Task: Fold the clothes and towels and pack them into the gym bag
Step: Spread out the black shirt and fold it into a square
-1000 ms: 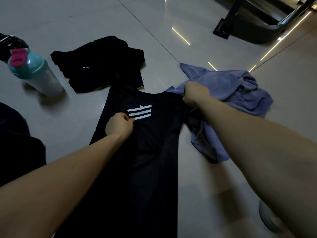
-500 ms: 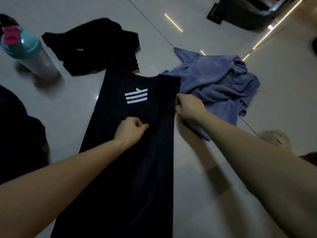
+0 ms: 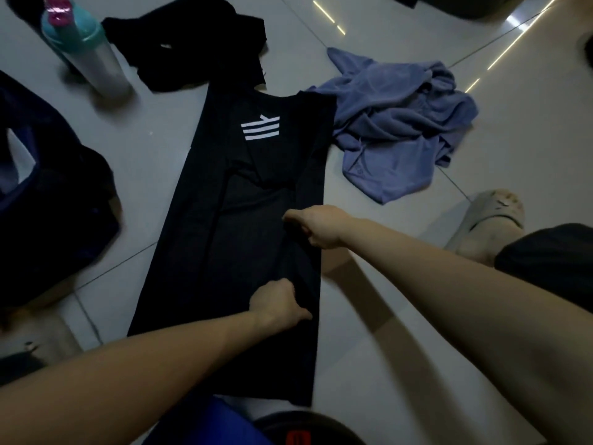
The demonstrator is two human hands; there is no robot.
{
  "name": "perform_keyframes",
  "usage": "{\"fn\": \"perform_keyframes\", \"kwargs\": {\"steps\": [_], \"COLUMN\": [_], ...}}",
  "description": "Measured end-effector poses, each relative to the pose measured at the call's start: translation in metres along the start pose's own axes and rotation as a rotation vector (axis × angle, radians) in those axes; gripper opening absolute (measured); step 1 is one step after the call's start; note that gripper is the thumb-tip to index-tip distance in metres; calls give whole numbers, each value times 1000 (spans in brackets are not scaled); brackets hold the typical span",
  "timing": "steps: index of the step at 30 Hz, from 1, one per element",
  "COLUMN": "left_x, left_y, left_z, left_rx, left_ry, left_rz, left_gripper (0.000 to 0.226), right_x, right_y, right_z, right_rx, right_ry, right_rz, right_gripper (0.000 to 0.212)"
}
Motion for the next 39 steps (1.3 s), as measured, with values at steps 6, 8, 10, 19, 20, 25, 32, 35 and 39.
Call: {"fn": "perform_keyframes", "kwargs": {"steps": [6,8,10,19,20,25,32,35,39], "left_x": [-2,-8,-15,-1,1,-7,-10,-14,-21], "left_y": [11,10,9,18,19,28,38,40,42], "left_z": [-14,-12,-10,-13,-16,-31,-35,-40,-45], "left_rx": [27,56,78,40,54,125,156,210,253], "left_ry": [-23,29,92,452,492,627,474,513,508], "left_rz": [88,34,-35,-129,-132,-279,-501,-569,-587], "left_gripper": [43,43,36,34,33,45,13,9,9], "right_x": [-7,-7,-7,-8,-7,2,21,20,13], "right_y": [-4,-5,-6,-8,-7,-7,-7,-8,-9], "right_z": [-2,-3,-5,4,5,10,3,-5,-12], "right_rx": [14,34,67,130,132,66,59,62,41], "right_ry": [89,97,119,183,198,183,248,240,224], "right_rz": [-14,-6,-7,-60,-61,-92,-133,-107,-94], "right_gripper": [54,56,57,41,39,30,19,14,17]}}
Point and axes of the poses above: each hand's wrist, its own y-axis away from the middle knuckle, its own x-axis out of the back of the hand, z = x × y, the point moved 1 cm from there along -y, towards the middle knuckle, and after that the axes turned 11 degrees about -x, right-handed, at the moved point
